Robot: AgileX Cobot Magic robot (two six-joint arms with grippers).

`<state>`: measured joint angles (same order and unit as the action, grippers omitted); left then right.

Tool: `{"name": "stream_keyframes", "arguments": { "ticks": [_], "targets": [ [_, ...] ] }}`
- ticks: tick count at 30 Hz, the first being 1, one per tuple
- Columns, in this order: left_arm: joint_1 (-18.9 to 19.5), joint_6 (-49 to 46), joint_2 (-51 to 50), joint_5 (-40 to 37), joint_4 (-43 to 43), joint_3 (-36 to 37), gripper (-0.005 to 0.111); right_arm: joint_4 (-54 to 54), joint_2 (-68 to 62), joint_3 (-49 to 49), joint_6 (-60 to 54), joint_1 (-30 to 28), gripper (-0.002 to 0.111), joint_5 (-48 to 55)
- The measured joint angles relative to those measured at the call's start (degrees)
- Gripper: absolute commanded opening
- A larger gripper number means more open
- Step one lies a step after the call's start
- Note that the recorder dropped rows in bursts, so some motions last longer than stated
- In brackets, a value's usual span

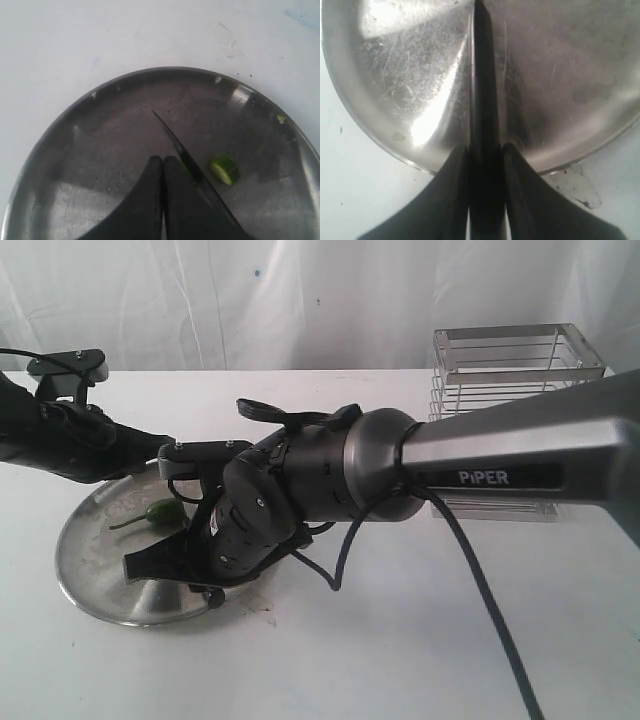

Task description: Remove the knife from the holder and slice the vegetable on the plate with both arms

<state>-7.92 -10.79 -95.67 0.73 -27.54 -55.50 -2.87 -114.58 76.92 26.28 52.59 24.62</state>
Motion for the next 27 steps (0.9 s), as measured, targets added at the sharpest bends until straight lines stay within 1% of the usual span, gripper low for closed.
{"name": "stream_keyframes", "arguments": {
  "ticks": [8,18,27],
  "targets": [
    [0.00,0.00,0.00,-0.12,0.00,0.00,0.000,0.00,0.00,0.00,0.52,0.00,0.000,0.12],
    [0.00,-0.48,0.00,-0.73,0.00,0.00,0.000,0.00,0.00,0.00,0.52,0.00,0.000,3.52],
    [0.00,-0.56,0.00,-0.73,0.00,0.00,0.000,-2.76,0.00,0.00,0.12,0.00,0.000,2.92]
  ]
}}
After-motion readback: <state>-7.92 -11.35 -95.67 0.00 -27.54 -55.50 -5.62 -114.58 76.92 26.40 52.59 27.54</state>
